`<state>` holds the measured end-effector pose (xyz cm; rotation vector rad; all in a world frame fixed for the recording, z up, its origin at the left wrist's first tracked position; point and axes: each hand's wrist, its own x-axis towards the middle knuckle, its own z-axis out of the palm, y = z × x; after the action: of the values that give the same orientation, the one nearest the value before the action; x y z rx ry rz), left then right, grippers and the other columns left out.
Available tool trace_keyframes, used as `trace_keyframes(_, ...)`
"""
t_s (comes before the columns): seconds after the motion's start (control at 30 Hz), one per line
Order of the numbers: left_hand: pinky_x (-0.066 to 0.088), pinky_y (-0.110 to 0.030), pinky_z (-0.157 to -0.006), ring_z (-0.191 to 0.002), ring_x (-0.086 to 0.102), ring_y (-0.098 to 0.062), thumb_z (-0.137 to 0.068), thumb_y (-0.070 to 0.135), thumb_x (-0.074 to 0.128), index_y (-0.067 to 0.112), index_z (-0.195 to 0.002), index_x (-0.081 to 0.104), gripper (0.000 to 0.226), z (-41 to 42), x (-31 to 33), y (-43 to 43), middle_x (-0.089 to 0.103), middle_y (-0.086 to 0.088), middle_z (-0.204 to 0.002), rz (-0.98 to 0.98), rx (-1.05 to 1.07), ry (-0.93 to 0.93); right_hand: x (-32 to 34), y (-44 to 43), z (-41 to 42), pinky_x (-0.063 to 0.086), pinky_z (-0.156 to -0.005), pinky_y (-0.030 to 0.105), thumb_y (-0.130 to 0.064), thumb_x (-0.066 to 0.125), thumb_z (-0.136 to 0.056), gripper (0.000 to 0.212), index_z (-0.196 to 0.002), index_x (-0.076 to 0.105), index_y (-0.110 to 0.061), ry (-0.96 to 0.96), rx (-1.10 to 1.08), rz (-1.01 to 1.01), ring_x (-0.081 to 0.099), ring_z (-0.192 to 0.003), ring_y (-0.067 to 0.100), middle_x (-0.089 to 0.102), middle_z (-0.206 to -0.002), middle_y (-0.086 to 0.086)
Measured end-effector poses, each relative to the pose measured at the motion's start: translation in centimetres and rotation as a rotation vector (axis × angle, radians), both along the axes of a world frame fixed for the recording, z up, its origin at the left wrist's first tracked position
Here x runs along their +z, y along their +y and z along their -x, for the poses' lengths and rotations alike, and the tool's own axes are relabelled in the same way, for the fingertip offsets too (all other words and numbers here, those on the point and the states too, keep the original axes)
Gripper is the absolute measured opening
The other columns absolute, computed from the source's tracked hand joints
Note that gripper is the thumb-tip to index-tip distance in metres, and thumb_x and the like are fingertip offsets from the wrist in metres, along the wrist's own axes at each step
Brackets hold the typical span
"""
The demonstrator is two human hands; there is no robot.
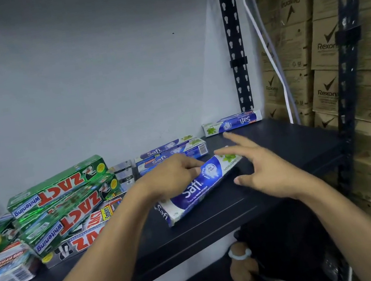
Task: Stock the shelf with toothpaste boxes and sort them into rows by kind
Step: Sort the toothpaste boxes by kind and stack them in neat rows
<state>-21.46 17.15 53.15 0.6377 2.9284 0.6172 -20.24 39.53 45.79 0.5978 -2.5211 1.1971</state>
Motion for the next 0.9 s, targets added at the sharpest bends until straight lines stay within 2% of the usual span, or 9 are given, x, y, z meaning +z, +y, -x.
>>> trace_keyframes(0.03, 0.042, -0.015, -0.073, -0.082, 0.058, 0.006, -0.104, 0.031, 0.049, 0.03, -0.125, 0.069, 0.029, 0.0, -0.2, -0.2, 0.066, 0.024, -0.088, 0.03, 0.005, 0.041, 0.0, -0.1, 0.2, 0.025, -0.109, 0.011, -0.008, 0.077, -0.083, 0.068, -0.134, 0.056, -0.048, 0.005, -0.007, -0.047, 0.024, -0.144, -0.006, 0.023, -0.159, -0.028)
trace_keyframes(0.1, 0.042, -0.02, -0.07, -0.078, 0.058, 0.004, -0.1, 0.046, 0.053, 0.03, -0.117, 0.072, 0.03, -0.1, -1.0, -0.6, 0.068, 0.018, -0.087, 0.075, 0.032, 0.122, -0.2, -0.4, 0.8, 0.03, -0.114, 0.02, -0.013, 0.078, -0.083, 0.063, -0.133, 0.058, -0.044, 0.036, -0.039, -0.092, 0.035, -0.139, -0.002, 0.037, -0.153, -0.024)
trace_keyframes(0.17, 0.043, -0.022, -0.069, -0.08, 0.058, 0.003, -0.088, 0.067, 0.057, 0.032, -0.115, 0.071, 0.046, -0.7, -2.0, -1.4, 0.066, 0.017, -0.087, 0.075, 0.071, 0.164, -0.3, -0.5, 0.8, 0.032, -0.116, 0.024, -0.014, 0.079, -0.082, 0.06, -0.133, 0.06, -0.04, 0.06, -0.057, -0.084, 0.042, -0.131, -0.003, 0.047, -0.144, -0.021)
trace_keyframes(0.27, 0.052, -0.031, -0.088, -0.101, 0.06, -0.005, -0.067, 0.082, 0.063, 0.036, -0.123, 0.065, 0.072, -1.6, -2.8, -2.6, 0.062, 0.015, -0.11, 0.114, 0.093, 0.176, 0.2, -0.4, 0.8, 0.035, -0.109, 0.02, -0.024, 0.082, -0.08, 0.062, -0.134, 0.057, -0.041, 0.034, -0.033, -0.105, 0.044, -0.126, -0.004, 0.046, -0.137, -0.022)
trace_keyframes(0.37, 0.049, -0.036, -0.099, -0.113, 0.056, -0.008, -0.075, 0.067, 0.071, 0.034, -0.133, 0.058, 0.068, -2.0, -3.1, -2.9, 0.059, 0.013, -0.124, 0.127, 0.109, 0.229, 1.2, -0.6, 1.1, 0.035, -0.102, 0.018, -0.041, 0.082, -0.079, 0.062, -0.134, 0.054, -0.048, -0.069, 0.067, -0.161, 0.043, -0.124, -0.007, 0.044, -0.134, -0.028)
trace_keyframes(0.5, 0.049, -0.035, -0.101, -0.117, 0.056, -0.006, -0.081, 0.06, 0.071, 0.033, -0.136, 0.056, 0.063, -2.1, -3.5, -3.1, 0.06, 0.015, -0.131, 0.082, 0.078, 0.328, 1.3, -1.3, 1.7, 0.039, -0.099, 0.021, -0.042, 0.082, -0.077, 0.054, -0.127, 0.061, -0.048, -0.046, 0.046, -0.138, 0.05, -0.117, -0.003, 0.054, -0.122, -0.025)
trace_keyframes(0.6, 0.049, -0.034, -0.1, -0.114, 0.058, -0.004, -0.082, 0.056, 0.072, 0.034, -0.133, 0.058, 0.056, -2.5, -3.7, -4.5, 0.062, 0.016, -0.127, 0.006, 0.091, 0.443, 0.8, -1.1, 1.9, 0.042, -0.098, 0.024, -0.04, 0.085, -0.074, 0.054, -0.124, 0.064, -0.045, -0.012, -0.043, -0.104, 0.052, -0.112, 0.0, 0.055, -0.116, -0.022)
trace_keyframes(0.73, 0.05, -0.036, -0.096, -0.111, 0.059, -0.01, -0.088, 0.055, 0.063, 0.03, -0.122, 0.066, 0.042, -3.6, -4.1, -8.5, 0.062, 0.012, -0.121, -0.026, 0.21, 0.648, 0.7, -1.1, 2.5, 0.038, -0.097, 0.024, -0.038, 0.085, -0.076, 0.053, -0.125, 0.065, -0.042, 0.019, -0.099, -0.111, 0.05, -0.114, 0.004, 0.055, -0.117, -0.019)
trace_keyframes(0.9, 0.051, -0.037, -0.09, -0.105, 0.061, -0.013, -0.087, 0.046, 0.069, 0.027, -0.111, 0.071, 0.03, -5.3, -5.5, -12.6, 0.064, 0.012, -0.113, -0.034, 0.352, 0.68, 1.1, -1.6, 3.9, 0.036, -0.096, 0.025, -0.04, 0.081, -0.079, 0.051, -0.127, 0.062, -0.046, -0.038, -0.074, -0.19, 0.049, -0.114, 0.008, 0.054, -0.114, -0.017)
